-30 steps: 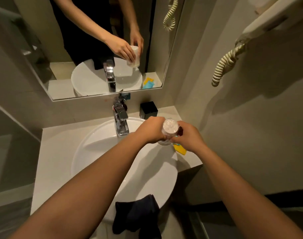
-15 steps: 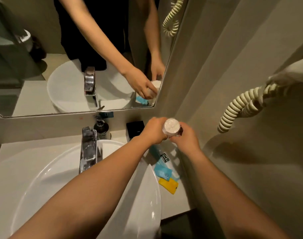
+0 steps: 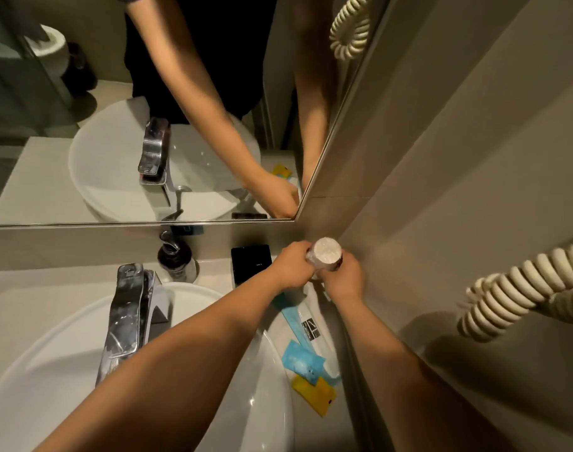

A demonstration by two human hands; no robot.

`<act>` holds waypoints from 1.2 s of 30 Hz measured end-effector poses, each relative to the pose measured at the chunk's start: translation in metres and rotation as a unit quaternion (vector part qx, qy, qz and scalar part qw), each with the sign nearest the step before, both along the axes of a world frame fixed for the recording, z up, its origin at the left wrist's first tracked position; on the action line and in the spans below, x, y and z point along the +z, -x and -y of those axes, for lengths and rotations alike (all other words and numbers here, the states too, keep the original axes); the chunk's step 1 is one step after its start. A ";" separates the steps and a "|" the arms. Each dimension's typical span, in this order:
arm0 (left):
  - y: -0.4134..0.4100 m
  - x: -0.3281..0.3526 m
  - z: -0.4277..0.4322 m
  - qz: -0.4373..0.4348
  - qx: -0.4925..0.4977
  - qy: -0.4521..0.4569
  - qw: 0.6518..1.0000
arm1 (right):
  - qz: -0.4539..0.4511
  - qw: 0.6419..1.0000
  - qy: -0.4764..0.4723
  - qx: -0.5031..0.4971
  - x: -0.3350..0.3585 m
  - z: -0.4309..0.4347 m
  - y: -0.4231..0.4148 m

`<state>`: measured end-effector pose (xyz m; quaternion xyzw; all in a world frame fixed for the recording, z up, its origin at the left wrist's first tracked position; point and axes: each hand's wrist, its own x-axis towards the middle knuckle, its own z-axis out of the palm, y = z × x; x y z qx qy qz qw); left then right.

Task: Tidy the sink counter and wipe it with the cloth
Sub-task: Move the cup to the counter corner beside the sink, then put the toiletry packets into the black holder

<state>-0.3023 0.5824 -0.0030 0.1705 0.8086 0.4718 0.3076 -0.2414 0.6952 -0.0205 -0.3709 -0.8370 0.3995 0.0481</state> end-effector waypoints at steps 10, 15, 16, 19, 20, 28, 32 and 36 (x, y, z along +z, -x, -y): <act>0.004 -0.020 -0.012 0.012 0.008 0.008 1.000 | 0.025 1.000 -0.008 0.002 -0.024 -0.002 0.010; 0.005 -0.025 -0.015 0.008 -0.003 0.019 1.000 | 0.037 0.999 -0.007 -0.010 -0.032 -0.004 0.012; 0.005 -0.025 -0.015 0.005 -0.004 0.020 1.000 | 0.035 0.999 -0.005 -0.014 -0.033 -0.005 0.011; 0.003 -0.024 -0.015 -0.002 0.000 0.024 1.000 | 0.035 0.999 -0.005 -0.017 -0.035 -0.006 0.008; 0.002 -0.023 -0.015 -0.004 0.002 0.026 1.000 | 0.038 0.999 -0.003 -0.017 -0.035 -0.006 0.007; -0.037 0.000 0.014 -0.083 -0.005 -0.005 0.997 | 0.048 0.999 -0.003 -0.025 -0.035 0.002 -0.028; -0.073 0.004 0.056 -0.160 0.020 -0.005 0.987 | 0.049 0.998 0.008 -0.035 -0.037 0.013 -0.058; -0.111 -0.004 0.116 -0.225 0.031 0.042 0.973 | 0.051 0.998 0.025 -0.033 -0.043 0.023 -0.090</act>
